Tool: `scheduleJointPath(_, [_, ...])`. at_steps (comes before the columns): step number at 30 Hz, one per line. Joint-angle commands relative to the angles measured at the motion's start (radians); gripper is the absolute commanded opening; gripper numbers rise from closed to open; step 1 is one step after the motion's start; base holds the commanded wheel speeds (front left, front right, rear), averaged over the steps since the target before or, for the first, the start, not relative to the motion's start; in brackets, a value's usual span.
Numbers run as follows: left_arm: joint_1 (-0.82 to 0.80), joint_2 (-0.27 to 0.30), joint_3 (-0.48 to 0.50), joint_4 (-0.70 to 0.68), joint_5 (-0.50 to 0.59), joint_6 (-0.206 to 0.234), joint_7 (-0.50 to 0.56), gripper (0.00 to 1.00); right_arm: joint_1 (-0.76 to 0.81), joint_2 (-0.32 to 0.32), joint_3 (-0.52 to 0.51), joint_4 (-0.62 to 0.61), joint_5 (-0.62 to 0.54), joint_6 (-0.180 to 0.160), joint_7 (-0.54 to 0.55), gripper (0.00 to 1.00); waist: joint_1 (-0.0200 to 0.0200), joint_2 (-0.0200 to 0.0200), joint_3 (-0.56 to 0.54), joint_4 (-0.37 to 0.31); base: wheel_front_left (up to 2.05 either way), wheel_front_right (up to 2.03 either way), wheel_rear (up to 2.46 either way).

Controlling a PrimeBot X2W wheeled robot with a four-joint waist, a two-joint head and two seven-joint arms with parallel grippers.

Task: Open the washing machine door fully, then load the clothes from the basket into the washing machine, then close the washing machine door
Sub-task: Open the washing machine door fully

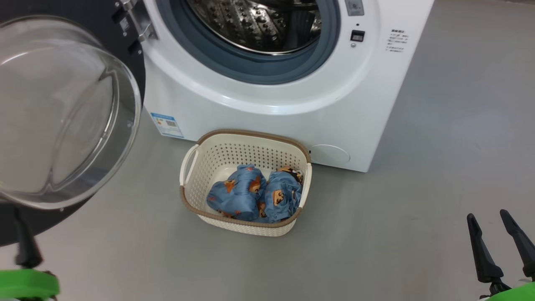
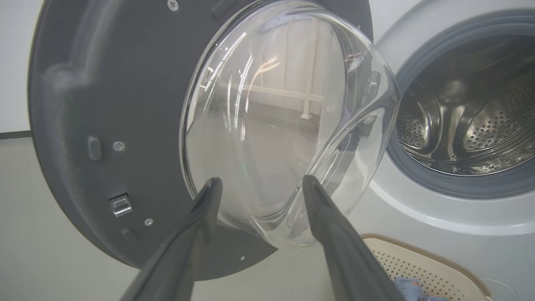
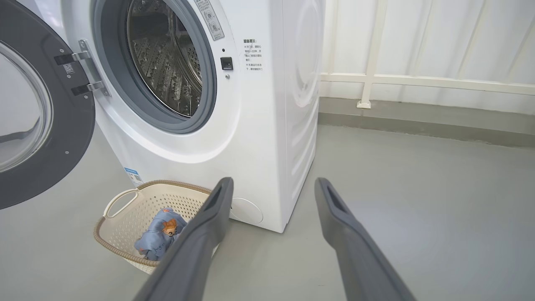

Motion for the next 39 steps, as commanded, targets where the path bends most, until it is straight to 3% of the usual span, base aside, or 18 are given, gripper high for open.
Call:
scheduleJointPath(1, [0.008, 0.035, 0.002, -0.039, -0.007, -0.002, -0.006, 1.0, 0.01, -0.018, 0.016, -0.022, 0.003, 0.006, -0.012, 1.0, 0.0001, 0.0, -0.012, -0.015, 0.0, 0.0, 0.0])
scheduleJointPath(13, [0.086, 0.001, -0.177, -0.097, -0.106, -0.002, -0.006, 1.0, 0.022, -0.001, 0.015, -0.023, 0.003, 0.006, -0.012, 1.0, 0.0001, 0.0, -0.022, -0.101, 0.0, 0.0, 0.0])
scheduleJointPath(25, [0.091, -0.009, -0.34, -0.112, -0.126, -0.002, -0.006, 1.0, 0.011, 0.017, 0.007, -0.021, 0.003, 0.006, -0.012, 1.0, 0.0001, 0.0, -0.013, -0.191, 0.0, 0.0, 0.0])
scheduleJointPath(39, [0.091, -0.002, -0.432, -0.132, -0.139, -0.002, -0.006, 1.0, 0.011, 0.024, -0.01, -0.02, 0.005, 0.006, -0.012, 1.0, 0.0001, 0.0, -0.006, -0.236, 0.0, 0.0, 0.0])
